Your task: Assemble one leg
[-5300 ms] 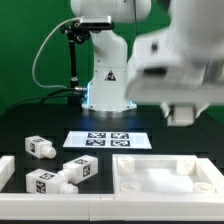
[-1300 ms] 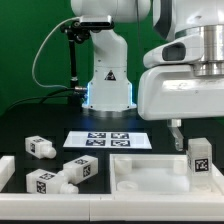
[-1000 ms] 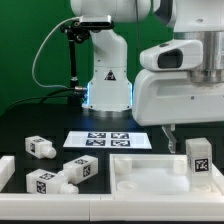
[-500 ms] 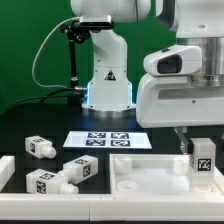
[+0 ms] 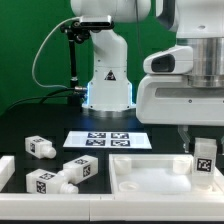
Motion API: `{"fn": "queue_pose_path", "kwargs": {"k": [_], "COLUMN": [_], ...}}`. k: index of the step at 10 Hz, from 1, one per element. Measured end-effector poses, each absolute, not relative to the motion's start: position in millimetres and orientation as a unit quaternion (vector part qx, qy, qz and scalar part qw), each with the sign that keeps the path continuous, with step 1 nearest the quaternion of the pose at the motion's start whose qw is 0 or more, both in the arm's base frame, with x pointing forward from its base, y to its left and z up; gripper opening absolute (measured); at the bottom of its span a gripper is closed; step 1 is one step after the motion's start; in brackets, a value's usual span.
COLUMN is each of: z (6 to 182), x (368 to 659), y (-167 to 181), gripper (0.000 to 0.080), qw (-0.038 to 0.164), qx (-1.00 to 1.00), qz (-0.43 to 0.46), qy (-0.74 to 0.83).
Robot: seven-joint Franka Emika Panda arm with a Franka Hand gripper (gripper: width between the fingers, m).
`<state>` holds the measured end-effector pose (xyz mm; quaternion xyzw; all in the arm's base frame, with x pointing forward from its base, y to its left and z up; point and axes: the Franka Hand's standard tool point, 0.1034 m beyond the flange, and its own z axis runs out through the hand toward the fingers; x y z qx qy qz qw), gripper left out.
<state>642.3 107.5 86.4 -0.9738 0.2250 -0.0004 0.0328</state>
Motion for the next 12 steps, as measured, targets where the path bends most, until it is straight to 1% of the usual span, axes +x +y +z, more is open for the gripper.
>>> {"fn": "queue_pose_path", "kwargs": {"k": [1,2,3,4,5,6,7,8,9,10,11,12], "z": [86.2,86.1,85.5,85.2,85.1,84.9,84.2,83.9,83.0,82.9,83.6,82.9], "x": [642,643,643,641,640,640,639,640,640,640,640,640], "y": [107,107,106,109,107,108,108,108,112,115,117,115], "gripper": [0.0285,0.0285,0.0287,0.0287,0.0287,0.0344,0.0344,0.0492,0.0613,0.0613,0.0642,0.0647], "qw": [0.037,0.05,0.056,0.06,0.069,0.068,0.068,0.066,0.068,0.065,0.065,0.063], "qx": [-0.956,-0.92,-0.879,-0.84,-0.812,-0.81,-0.812,-0.838,-0.889,-0.926,-0.946,-0.956], "qz": [-0.001,0.007,0.006,0.003,0.002,0.002,0.002,-0.004,-0.018,-0.024,-0.027,-0.029], "qy": [0.29,0.389,0.473,0.539,0.58,0.582,0.579,0.541,0.452,0.372,0.316,0.285]}}
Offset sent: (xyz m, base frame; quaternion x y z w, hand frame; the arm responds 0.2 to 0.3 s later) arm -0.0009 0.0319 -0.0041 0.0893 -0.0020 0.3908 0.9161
